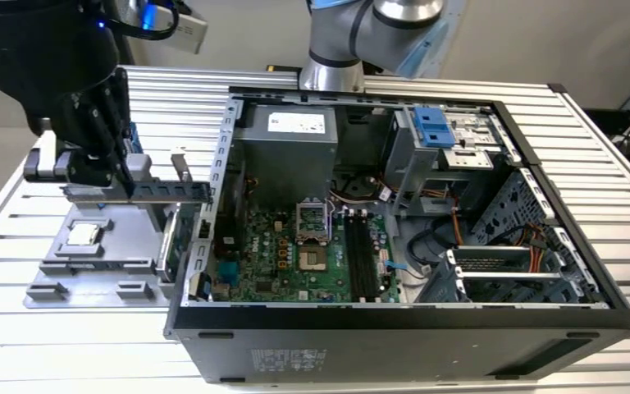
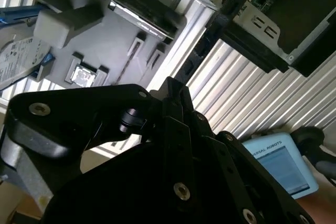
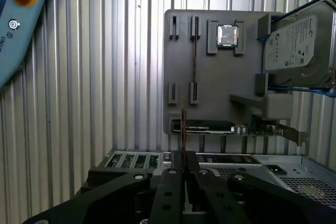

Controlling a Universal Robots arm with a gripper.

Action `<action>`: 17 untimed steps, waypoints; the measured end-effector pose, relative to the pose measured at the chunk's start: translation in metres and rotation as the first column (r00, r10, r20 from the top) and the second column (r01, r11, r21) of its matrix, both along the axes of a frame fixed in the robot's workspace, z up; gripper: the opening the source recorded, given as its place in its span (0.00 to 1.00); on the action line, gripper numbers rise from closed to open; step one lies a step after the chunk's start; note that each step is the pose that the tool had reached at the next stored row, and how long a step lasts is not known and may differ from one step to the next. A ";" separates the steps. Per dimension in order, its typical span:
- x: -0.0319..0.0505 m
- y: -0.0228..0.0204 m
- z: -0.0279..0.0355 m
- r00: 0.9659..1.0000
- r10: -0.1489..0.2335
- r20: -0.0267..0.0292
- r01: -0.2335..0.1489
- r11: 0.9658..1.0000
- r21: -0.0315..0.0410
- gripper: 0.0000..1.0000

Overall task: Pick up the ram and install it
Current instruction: 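Pick up the ram and move it above insertion slot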

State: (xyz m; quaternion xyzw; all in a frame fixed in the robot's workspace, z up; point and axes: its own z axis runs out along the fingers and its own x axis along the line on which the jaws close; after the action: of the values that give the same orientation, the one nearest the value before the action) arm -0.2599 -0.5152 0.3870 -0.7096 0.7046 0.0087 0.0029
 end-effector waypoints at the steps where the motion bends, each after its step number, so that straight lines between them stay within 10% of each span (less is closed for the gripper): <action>1: 0.0027 0.0000 0.0000 1.000 0.000 0.000 0.000 1.000 0.000 0.00; 17: 0.0496 0.0000 0.0000 1.000 0.000 0.000 0.000 1.000 0.000 0.00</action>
State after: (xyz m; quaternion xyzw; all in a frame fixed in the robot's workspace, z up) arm -0.2103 -0.5152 0.3870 -0.7096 0.7046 0.0088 0.0029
